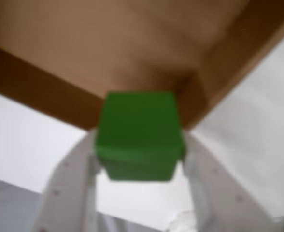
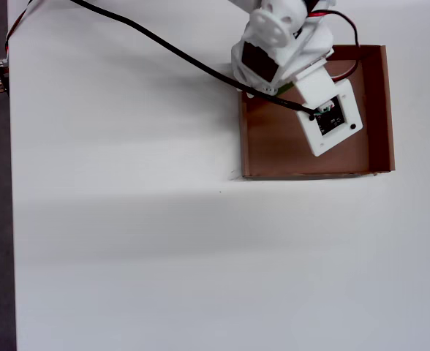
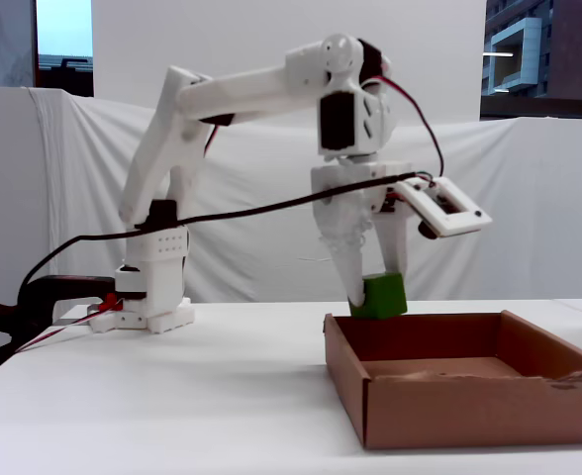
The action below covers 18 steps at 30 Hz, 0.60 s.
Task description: Grasp a green cube and put it in a box.
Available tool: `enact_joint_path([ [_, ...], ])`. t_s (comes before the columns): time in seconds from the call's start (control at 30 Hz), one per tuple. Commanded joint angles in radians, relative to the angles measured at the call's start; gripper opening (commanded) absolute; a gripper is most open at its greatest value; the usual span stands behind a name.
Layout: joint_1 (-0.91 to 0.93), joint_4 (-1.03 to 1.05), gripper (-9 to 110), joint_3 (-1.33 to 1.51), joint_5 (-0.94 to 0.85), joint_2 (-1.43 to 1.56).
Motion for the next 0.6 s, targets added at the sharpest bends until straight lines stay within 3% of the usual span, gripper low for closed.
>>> enact_joint_path([
  [0.0, -0.006, 0.005, 15, -0.052, 0.002, 0.009],
  [0.57, -0.023, 0.006, 15, -0.155, -0.006, -0.189],
])
